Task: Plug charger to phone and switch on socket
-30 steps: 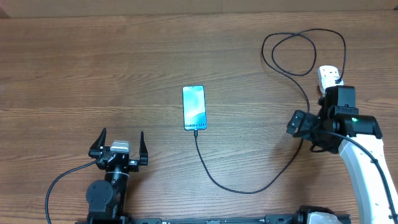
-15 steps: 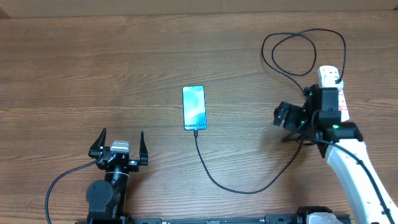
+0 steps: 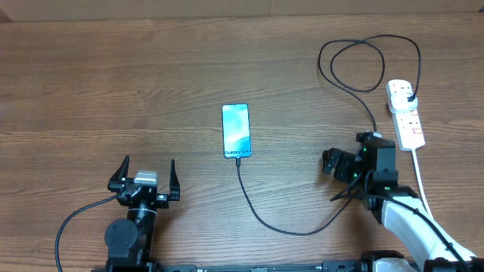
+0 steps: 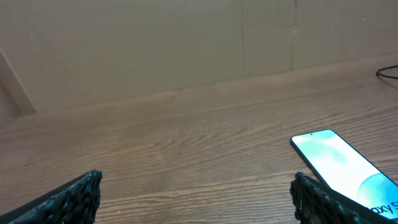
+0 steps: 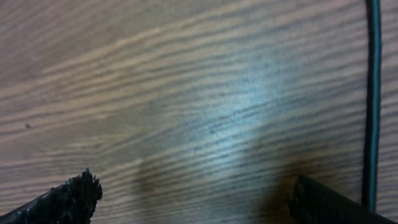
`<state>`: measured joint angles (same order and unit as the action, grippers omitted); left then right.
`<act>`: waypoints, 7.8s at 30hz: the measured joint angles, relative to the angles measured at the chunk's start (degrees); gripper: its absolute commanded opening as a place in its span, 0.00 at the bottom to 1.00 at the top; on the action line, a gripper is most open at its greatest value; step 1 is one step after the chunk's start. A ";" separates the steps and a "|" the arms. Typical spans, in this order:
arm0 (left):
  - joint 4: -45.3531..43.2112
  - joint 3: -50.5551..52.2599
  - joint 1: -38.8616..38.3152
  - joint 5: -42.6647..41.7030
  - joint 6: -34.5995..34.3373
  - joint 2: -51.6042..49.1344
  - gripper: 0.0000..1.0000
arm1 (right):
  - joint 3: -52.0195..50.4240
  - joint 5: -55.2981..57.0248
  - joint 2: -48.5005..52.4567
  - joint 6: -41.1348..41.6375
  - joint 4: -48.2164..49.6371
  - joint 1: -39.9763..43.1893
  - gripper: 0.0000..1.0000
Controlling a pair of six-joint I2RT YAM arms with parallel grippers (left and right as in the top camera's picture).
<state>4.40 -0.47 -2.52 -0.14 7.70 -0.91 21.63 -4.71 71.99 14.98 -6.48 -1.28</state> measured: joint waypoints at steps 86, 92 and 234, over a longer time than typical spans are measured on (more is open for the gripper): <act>0.00 0.00 0.00 0.00 0.00 0.00 1.00 | -20.59 -5.90 -27.30 -1.77 16.31 0.00 1.00; 0.00 0.00 0.00 0.00 0.00 0.00 1.00 | -20.59 -6.51 -28.63 -2.58 15.72 0.00 1.00; 0.00 0.00 0.00 0.00 0.00 0.00 1.00 | -20.59 -6.91 -71.25 -2.86 2.43 0.00 1.00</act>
<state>4.40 -0.47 -2.52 -0.14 7.70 -0.91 1.04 -11.62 0.73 12.12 -4.05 -1.28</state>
